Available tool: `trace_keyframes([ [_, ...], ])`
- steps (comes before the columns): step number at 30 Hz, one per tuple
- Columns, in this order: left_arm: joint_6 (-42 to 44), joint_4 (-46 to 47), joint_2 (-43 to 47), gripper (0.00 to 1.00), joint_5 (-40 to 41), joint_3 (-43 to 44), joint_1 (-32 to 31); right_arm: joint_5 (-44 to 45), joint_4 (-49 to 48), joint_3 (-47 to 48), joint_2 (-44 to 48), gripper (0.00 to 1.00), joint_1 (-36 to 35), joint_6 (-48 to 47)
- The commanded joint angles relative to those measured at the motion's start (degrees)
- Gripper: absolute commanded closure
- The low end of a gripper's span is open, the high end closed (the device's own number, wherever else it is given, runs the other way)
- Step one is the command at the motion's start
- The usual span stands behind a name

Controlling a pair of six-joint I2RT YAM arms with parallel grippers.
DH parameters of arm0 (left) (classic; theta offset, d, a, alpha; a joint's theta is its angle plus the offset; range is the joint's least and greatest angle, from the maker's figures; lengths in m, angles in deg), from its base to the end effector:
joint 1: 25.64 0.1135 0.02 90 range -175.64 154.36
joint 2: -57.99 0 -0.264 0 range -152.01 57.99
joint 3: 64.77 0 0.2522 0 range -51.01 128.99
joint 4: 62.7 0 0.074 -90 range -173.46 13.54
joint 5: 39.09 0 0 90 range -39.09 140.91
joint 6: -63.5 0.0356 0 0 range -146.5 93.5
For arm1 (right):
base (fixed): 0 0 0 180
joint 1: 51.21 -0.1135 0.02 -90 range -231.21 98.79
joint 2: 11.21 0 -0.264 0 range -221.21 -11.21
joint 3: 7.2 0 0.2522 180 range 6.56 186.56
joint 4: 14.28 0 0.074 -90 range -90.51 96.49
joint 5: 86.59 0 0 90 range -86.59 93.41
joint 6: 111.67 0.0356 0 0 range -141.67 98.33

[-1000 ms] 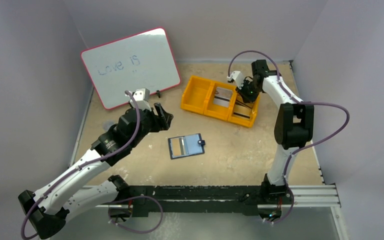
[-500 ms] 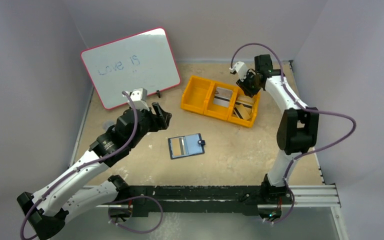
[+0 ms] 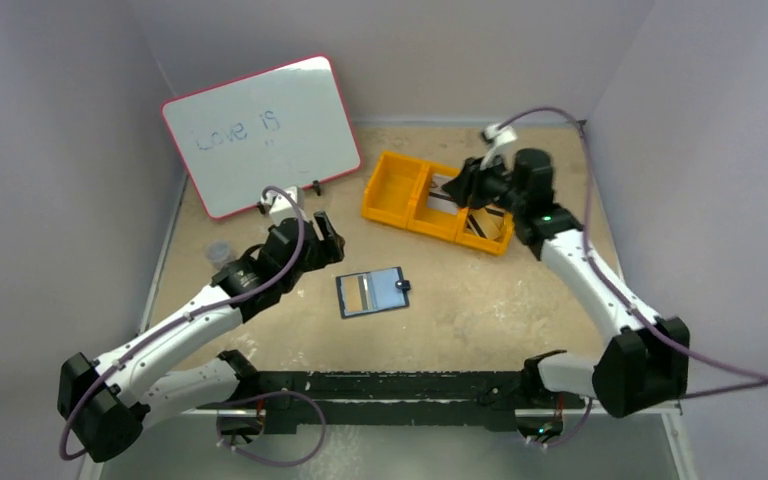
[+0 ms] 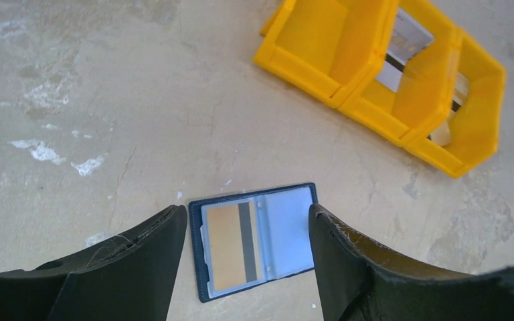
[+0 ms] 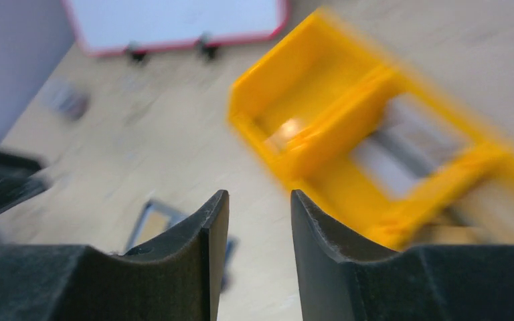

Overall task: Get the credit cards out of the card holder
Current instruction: Place the credit card in the storage box, then remove the credit card from the card holder.

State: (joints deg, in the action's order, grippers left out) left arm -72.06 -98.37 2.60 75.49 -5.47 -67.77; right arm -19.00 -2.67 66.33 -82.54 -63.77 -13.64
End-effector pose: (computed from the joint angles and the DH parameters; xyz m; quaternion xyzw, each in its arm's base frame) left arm 0.1672 -0.1313 0.2920 -0.1291 0.8501 -0.1953 0.4717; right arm 0.2830 0.0770 0.3558 -0.1551 0.7426 0.2592 0.5977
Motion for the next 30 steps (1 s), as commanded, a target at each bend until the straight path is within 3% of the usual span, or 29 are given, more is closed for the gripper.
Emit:
trace_keyframes([
  [1, -7.1, 1.7, -2.4, 0.33, 0.8, -3.0, 1.9, 5.0, -3.1, -3.9, -6.3, 0.61, -16.0, 16.9],
  [3, -9.9, 2.8, -2.4, 0.34, 0.2, -5.3, 2.4, 7.7, -6.5, -7.1, -9.2, 0.66, -20.7, 22.2],
  [8, -15.0, 7.6, -0.1, 0.36, -2.0, -13.2, 2.8, 12.4, -11.9, -9.8, -14.1, 0.65, -30.4, 30.1],
  [11, -15.2, 14.3, -1.2, 0.39, -7.5, -17.8, 2.8, 8.5, -16.9, -12.2, -17.1, 0.64, -31.3, 32.6],
  [15, -15.3, 20.0, -7.4, 0.47, -13.8, -19.1, 2.8, 2.7, -19.4, -10.9, -24.1, 0.72, -31.6, 33.3],
  [18, -14.4, 21.8, -11.9, 0.5, -16.2, -18.9, 2.8, 0.8, -19.9, -9.5, -28.6, 0.69, -32.5, 33.6],
  [26, -13.0, 23.3, -16.9, 0.54, -18.8, -18.4, 2.8, 9.1, -9.1, -5.8, -33.3, 0.68, -33.7, 33.4],
  [30, -12.5, 24.5, -20.1, 0.56, -21.0, -18.4, 2.8, 8.8, -8.6, -7.4, -34.0, 0.66, -33.7, 34.3],
])
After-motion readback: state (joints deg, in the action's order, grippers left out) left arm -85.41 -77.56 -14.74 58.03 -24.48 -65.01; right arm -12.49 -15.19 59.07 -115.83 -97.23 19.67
